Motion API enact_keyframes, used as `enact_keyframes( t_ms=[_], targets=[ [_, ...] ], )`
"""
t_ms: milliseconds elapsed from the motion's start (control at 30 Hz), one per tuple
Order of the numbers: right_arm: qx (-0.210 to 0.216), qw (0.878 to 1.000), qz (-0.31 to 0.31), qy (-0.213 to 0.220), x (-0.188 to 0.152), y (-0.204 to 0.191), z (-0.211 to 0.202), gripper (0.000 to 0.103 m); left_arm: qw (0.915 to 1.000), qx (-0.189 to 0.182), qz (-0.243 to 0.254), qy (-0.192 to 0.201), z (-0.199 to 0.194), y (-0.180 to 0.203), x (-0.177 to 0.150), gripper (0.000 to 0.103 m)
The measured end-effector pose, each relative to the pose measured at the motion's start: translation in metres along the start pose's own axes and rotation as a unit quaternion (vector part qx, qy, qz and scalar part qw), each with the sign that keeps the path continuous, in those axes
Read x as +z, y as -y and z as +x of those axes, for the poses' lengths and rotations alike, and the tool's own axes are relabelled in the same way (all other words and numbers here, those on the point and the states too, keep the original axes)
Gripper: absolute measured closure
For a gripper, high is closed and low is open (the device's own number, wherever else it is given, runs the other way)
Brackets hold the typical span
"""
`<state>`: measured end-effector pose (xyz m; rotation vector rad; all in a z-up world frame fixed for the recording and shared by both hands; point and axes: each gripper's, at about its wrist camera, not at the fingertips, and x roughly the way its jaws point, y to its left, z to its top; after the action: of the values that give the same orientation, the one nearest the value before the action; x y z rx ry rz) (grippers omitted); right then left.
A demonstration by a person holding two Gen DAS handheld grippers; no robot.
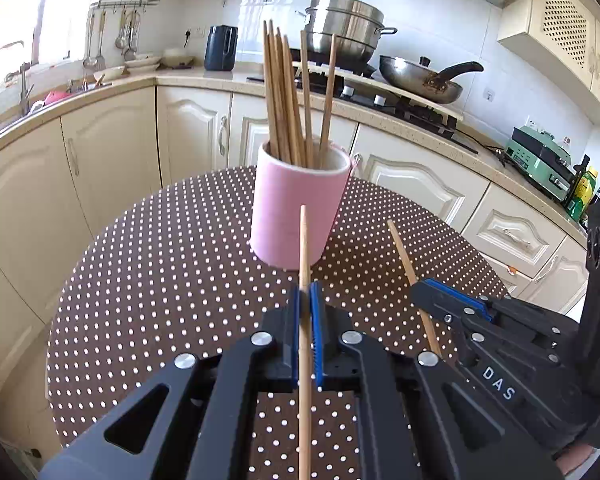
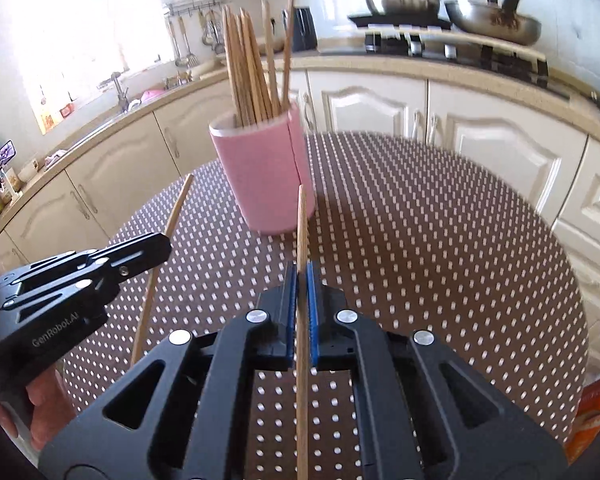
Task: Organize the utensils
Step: 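Lift both chopsticks upright and carry them over the pink cup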
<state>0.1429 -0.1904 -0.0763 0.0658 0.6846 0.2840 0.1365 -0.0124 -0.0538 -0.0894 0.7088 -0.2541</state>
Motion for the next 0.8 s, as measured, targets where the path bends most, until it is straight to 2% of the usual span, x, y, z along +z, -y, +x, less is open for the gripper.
enact_keyframes(
  t_ms=[167, 333, 800],
  targets=[
    [0.005, 0.999, -0.001, 0.032, 0.018, -0.003, -0.011, 0.097, 0.9996, 0.006, 0.012, 0.025, -0.010, 0.009, 0.021, 0.097],
    [0.015, 0.996, 0.000, 0.083, 0.037, -0.005, -0.027, 0.097, 0.9983, 0.013, 0.018, 0.054, -0.020, 0.014, 0.039, 0.097],
    [0.018, 0.986, 0.019, 0.163, 0.078, 0.000, -0.057, 0.098, 0.9910, 0.035, 0.018, 0.128, -0.054, 0.024, 0.082, 0.097]
  ],
)
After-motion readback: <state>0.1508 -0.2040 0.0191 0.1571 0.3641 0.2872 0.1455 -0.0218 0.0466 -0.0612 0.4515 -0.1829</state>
